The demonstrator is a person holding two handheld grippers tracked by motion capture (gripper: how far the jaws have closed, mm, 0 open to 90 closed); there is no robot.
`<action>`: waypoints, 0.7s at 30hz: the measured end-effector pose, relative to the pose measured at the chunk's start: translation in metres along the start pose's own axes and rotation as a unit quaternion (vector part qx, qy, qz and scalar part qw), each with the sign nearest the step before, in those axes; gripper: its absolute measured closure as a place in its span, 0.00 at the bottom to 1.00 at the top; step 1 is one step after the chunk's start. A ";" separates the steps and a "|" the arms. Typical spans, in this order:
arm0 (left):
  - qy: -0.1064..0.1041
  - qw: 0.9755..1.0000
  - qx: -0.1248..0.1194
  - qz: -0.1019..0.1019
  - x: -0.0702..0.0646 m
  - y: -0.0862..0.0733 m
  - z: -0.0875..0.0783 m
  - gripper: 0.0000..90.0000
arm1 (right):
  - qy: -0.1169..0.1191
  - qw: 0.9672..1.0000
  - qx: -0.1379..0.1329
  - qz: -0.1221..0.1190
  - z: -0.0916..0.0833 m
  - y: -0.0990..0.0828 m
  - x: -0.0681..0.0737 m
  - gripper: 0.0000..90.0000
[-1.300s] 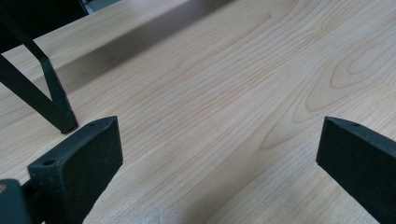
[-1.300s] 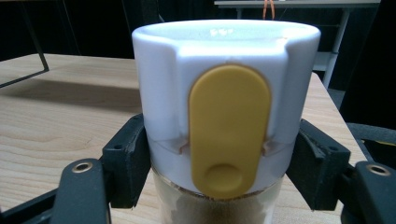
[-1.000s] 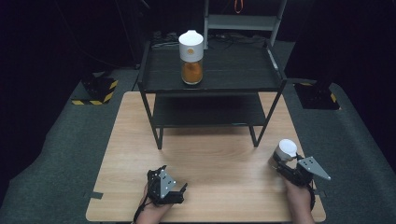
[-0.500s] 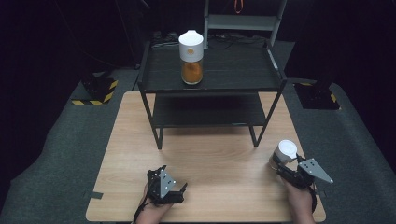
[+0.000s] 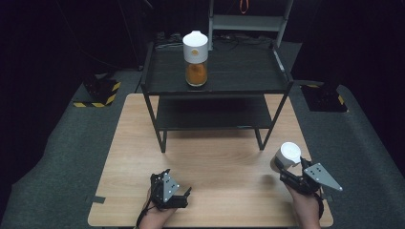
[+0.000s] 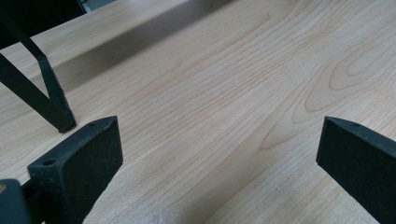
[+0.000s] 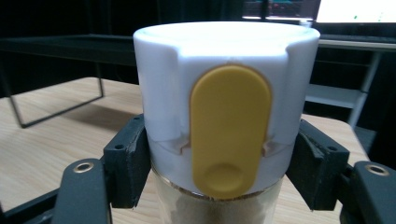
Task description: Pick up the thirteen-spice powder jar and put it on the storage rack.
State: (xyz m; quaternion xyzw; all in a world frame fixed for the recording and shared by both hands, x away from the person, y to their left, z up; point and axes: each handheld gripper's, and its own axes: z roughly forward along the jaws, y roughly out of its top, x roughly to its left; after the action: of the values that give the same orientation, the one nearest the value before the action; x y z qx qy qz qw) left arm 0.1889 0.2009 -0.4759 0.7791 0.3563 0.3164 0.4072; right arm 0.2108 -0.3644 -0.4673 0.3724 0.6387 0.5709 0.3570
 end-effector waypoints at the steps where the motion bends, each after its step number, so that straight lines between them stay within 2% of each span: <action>1: -0.001 1.000 0.000 0.000 0.000 0.000 0.000 0.01 | 0.004 1.000 -0.001 -0.001 0.000 0.002 0.002 0.34; 12: -0.002 1.000 -0.001 0.000 0.001 0.000 0.000 0.01 | 0.045 0.999 -0.024 -0.012 -0.001 0.018 0.021 0.34; 21: -0.002 1.000 -0.001 0.001 0.001 0.000 0.000 0.01 | 0.069 0.997 -0.039 -0.007 0.005 0.035 0.035 0.34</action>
State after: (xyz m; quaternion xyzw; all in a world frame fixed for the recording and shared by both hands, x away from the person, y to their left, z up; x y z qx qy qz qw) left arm 0.1892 0.2017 -0.4759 0.7799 0.3545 0.3151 0.4084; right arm 0.2012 -0.3284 -0.4342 0.3140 0.6414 0.6171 0.3303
